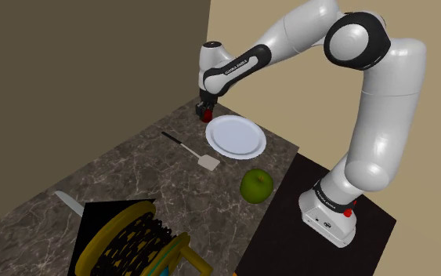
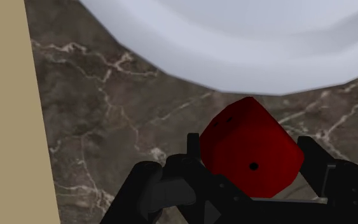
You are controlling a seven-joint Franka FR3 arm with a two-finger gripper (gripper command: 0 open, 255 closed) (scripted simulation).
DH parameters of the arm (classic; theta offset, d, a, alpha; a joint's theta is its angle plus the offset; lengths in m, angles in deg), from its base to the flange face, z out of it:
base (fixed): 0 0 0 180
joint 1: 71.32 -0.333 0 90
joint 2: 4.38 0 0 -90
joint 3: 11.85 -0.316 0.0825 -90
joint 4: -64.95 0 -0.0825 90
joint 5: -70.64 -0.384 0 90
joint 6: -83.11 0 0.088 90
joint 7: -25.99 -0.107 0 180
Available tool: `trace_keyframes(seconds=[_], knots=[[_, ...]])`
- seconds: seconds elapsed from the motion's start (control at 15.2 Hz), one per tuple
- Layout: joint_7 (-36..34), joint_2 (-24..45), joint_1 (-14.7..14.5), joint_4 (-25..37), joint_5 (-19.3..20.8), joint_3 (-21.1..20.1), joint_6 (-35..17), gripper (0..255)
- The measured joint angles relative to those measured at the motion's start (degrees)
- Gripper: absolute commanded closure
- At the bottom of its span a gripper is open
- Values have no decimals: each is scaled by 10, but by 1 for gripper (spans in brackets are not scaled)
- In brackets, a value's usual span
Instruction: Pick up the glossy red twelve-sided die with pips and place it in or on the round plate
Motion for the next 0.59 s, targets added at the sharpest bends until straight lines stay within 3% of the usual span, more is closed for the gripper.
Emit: trace_keyframes(seconds=[0.59], knots=[[1,-5,0,1,-2,-1,6,255]])
